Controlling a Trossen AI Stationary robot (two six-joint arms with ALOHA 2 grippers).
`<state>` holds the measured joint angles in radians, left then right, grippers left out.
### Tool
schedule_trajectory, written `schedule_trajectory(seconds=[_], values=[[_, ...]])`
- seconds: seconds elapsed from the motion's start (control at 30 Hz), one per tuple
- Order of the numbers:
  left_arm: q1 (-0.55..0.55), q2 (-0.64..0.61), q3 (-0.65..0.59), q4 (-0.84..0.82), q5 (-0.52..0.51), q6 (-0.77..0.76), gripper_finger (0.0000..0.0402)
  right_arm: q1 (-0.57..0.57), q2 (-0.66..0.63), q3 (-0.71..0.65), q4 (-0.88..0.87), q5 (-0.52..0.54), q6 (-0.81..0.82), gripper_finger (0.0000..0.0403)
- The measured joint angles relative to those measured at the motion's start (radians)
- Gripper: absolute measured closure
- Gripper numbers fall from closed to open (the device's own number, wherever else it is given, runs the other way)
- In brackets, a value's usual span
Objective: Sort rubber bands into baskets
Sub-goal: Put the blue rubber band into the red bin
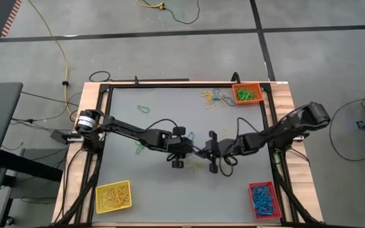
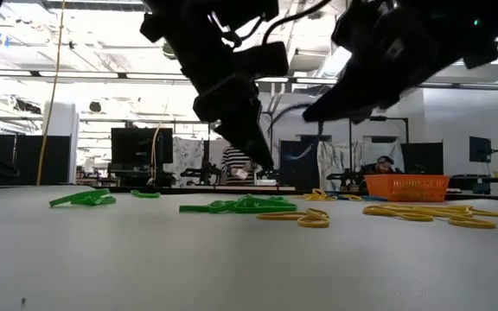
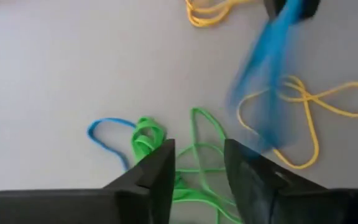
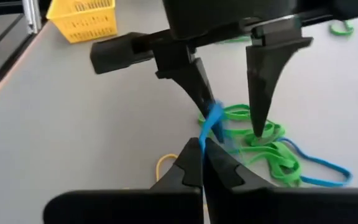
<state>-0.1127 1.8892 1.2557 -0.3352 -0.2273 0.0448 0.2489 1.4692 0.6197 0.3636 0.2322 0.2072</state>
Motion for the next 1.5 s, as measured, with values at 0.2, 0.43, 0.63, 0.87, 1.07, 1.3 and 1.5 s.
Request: schedule_trajectory(seconds=[0.2,0.43,0.63,0.87,1.07,1.3,1.5], values=[[0.000,-0.020,0.000,-0.024,-0.006,-0.001,0.0241,0.029,-0.151,0.000,-0.199,-0.040,0.028,0.0382],[0.000,-0.020,0.000,-0.043,0.012,-0.016,0.0239,0.148,-0.305,0.000,-0.526,-0.137,0.160,0.0382],[0.000,-0.020,0.000,-0.019,0.013,-0.016,0.0239,0.323,-0.407,0.000,-0.694,-0.240,0.345,0.0382],[0.000,-0.017,0.000,0.010,0.013,-0.016,0.0239,0.551,-0.524,0.000,-0.852,-0.264,0.726,0.0382],[0.000,-0.016,0.000,0.015,0.013,-0.015,0.0239,0.732,-0.546,-0.002,-0.946,-0.264,1.060,0.0381],[0.000,-0.005,0.000,0.048,0.017,-0.011,0.0239,0.841,-0.474,-0.003,-0.954,-0.289,1.278,0.0380],[0.000,-0.005,0.000,0.068,0.021,-0.003,0.0239,0.855,-0.379,-0.003,-0.878,-0.364,1.297,0.0378]])
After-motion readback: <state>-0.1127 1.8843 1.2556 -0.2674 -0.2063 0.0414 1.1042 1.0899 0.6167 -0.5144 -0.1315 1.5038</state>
